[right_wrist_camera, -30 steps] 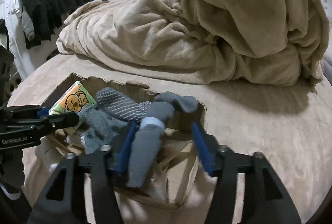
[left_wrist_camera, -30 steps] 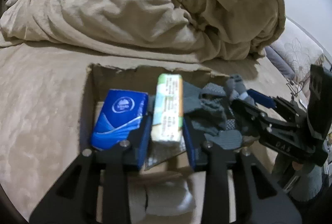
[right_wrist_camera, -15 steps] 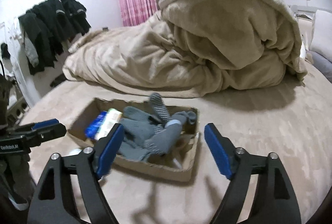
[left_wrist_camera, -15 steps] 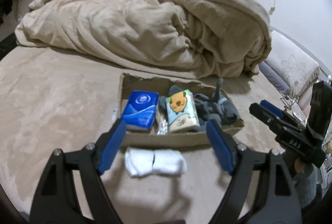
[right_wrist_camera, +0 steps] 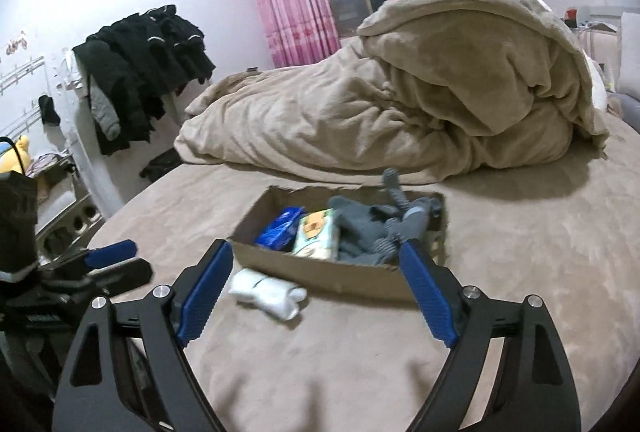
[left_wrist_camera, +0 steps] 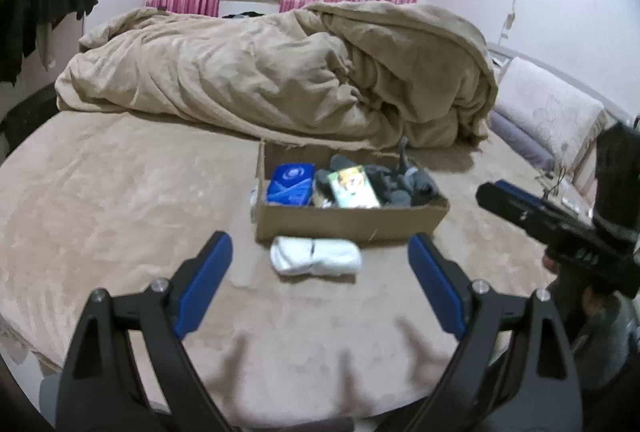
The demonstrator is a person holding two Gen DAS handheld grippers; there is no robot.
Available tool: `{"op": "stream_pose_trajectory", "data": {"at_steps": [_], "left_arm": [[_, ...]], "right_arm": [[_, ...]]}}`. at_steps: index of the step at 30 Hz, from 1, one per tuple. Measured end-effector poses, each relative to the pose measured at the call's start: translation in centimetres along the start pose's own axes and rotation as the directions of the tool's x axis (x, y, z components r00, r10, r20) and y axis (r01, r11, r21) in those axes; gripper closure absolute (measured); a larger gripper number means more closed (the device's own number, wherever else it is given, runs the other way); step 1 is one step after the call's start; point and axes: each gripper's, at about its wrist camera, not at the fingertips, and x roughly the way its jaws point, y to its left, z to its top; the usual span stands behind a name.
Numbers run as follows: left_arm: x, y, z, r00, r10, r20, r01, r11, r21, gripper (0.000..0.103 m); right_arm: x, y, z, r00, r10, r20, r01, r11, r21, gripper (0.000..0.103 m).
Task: Organize objects
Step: 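Grasp the white socks with the right tool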
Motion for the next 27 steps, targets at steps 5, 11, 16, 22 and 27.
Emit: {"op": "stream_pose_trajectory", "data": {"at_steps": [5,11,16,22,27], "left_arm": [[0.9,1.6,-1.3,0.999,0.02,-0.026,-0.021,0.999,-0.026,0.012],[2.9,3.6,-3.0,0.997,0.052,-0.065,-0.056,0.997,-0.06,0.012],[4.3,5.1,-4.0,0.994,0.069,-0.086,-0.077,0.994,-0.083,0.012],[5.7,6.5,-4.8,0.991,0.086,-0.106,-0.098,0.989,-0.109,0.012],[6.7,7.5,-5.4,0.986,0.111,-0.123,-0.125,0.985,-0.119,0.012]], "right_arm": [[1.6,1.2,-1.2,0.999,0.02,-0.05,-0.02,1.0,-0.002,0.015],[5.1,2.1,-3.1,0.991,0.02,-0.13,-0.022,1.0,-0.011,0.015],[8.0,2.6,-4.4,0.982,0.024,-0.189,-0.028,0.999,-0.018,0.015],[11.4,3.4,-5.6,0.971,0.025,-0.24,-0.034,0.999,-0.03,0.015],[13.7,3.8,-6.2,0.962,0.033,-0.27,-0.042,0.999,-0.028,0.019]]}}
